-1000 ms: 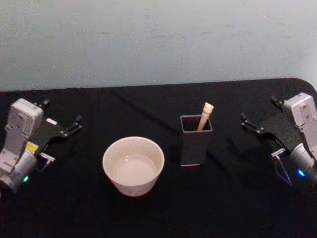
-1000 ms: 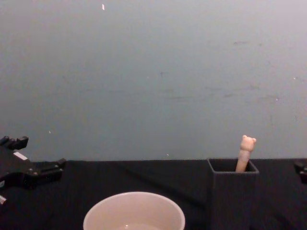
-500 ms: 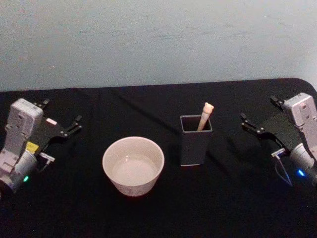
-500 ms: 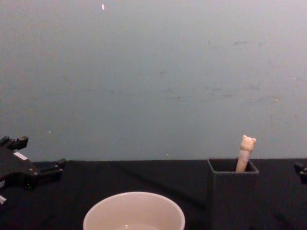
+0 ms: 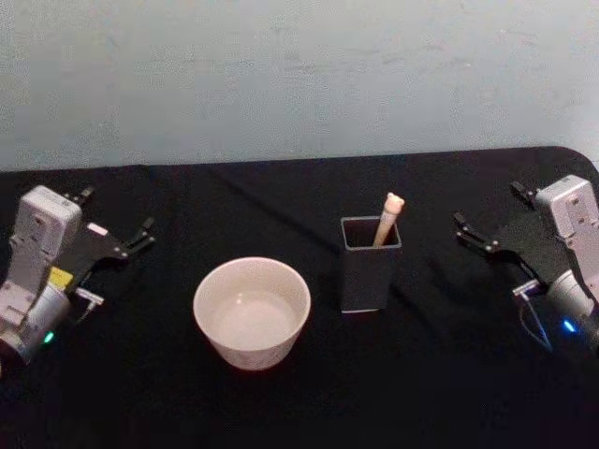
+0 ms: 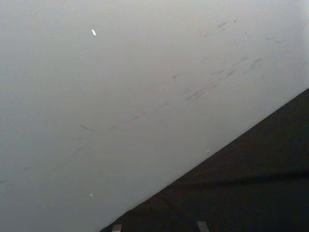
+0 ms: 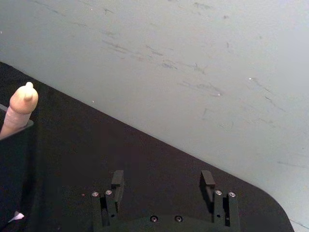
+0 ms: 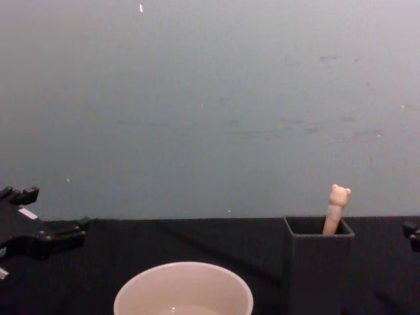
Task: Pick up the stirring spoon with one hand, stir inside the cup, then place it back in its original position.
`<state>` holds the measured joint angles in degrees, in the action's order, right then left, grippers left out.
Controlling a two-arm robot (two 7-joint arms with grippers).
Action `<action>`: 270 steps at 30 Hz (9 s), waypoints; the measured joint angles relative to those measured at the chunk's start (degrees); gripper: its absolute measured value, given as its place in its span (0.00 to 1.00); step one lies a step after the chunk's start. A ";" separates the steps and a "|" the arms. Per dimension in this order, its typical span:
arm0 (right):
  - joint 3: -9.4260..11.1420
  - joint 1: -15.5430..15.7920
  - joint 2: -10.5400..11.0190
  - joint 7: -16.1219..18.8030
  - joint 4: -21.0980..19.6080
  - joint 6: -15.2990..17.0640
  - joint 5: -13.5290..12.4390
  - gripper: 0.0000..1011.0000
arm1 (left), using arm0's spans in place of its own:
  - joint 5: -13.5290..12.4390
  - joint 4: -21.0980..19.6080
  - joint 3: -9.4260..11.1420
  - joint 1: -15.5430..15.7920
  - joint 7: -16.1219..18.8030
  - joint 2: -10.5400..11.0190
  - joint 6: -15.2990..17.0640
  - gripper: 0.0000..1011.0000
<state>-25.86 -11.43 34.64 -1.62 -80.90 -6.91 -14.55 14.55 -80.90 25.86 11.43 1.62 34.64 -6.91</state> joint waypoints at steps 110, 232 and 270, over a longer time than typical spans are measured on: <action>4.73 -3.94 -8.97 27.39 0.36 9.75 -13.60 0.83 | 0.00 0.00 0.00 0.00 0.00 0.00 0.00 0.99; -6.53 -9.66 -11.22 31.01 -5.00 11.53 -19.37 0.22 | 0.00 0.00 0.00 0.00 0.00 0.00 0.00 0.99; -9.77 -13.64 -21.11 30.22 6.72 8.19 -9.63 0.22 | 0.00 0.00 0.00 0.00 0.00 0.00 0.00 0.99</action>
<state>-35.63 -25.07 13.53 28.60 -74.18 1.28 -24.18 14.55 -80.90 25.86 11.43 1.62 34.65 -6.91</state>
